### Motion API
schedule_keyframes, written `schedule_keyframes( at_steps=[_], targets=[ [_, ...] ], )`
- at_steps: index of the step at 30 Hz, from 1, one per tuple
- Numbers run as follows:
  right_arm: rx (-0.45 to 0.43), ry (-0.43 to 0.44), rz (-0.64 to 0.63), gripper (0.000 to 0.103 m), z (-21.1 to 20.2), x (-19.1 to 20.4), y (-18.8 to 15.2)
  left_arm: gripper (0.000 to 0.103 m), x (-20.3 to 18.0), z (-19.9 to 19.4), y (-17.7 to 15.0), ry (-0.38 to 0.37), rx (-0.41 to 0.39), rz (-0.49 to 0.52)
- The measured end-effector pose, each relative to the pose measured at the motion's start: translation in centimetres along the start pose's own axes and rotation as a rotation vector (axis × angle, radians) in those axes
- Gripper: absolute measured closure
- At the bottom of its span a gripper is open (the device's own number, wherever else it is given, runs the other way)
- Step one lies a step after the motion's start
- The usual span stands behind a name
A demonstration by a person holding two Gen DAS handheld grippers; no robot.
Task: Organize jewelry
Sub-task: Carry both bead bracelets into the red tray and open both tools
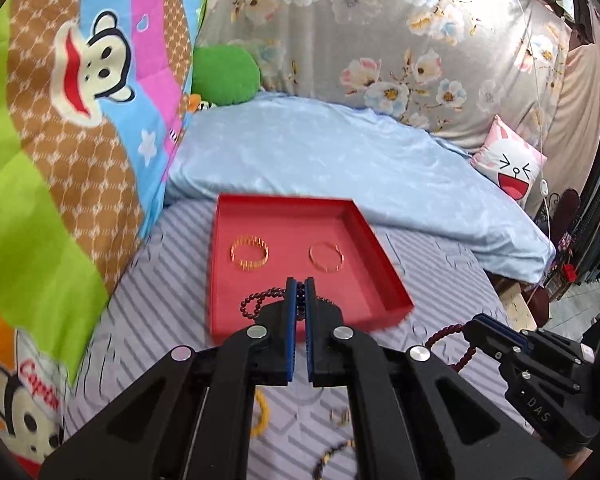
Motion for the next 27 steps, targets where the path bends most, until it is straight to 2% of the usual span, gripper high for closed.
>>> schedule_keyframes(
  at_steps=[4, 9, 19, 23, 24, 25, 26, 27],
  targets=[
    [-0.006, 0.009, -0.009, 0.095, 2.2, 0.5, 2.6, 0.1, 0.6, 2.5, 1.8, 0.008, 0.002, 0.005],
    [0.019, 0.013, -0.01, 0.095, 5.8, 1.1, 3.9, 0.1, 1.7, 5.7, 2.4, 0.019, 0.029, -0.003],
    [0.122, 0.017, -0.006, 0.095, 12.9, 1.4, 2.6, 0.099, 3.6, 11.0, -0.2, 0.043, 0.121, -0.029],
    [0.123, -0.017, -0.015, 0.095, 14.1, 0.8, 2.4, 0.099, 3.9, 12.2, -0.8, 0.055, 0.132, -0.033],
    [0.119, -0.027, -0.013, 0.089, 14.2, 0.6, 2.5, 0.099, 4.0, 12.4, -0.9, 0.054, 0.13, -0.035],
    [0.116, -0.037, -0.011, 0.079, 14.2, 0.4, 2.6, 0.096, 4.0, 12.6, -0.9, 0.058, 0.127, -0.038],
    [0.105, -0.046, -0.006, 0.072, 14.0, 0.1, 2.9, 0.085, 4.1, 12.6, -0.8, 0.065, 0.127, -0.04],
    [0.09, -0.054, -0.002, 0.06, 13.7, -0.1, 3.1, 0.076, 4.3, 12.7, -0.8, 0.074, 0.125, -0.044]
  ],
)
Point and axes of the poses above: each gripper's, at about its wrist camera, not at the fingertips, and z roughly the way its jaws point, x to its left, y to its top, the point moved 9 cm from there along z, roughly the way its jaws point, and after that the axes turned 10 degrees about z, right-handed, at the moved point
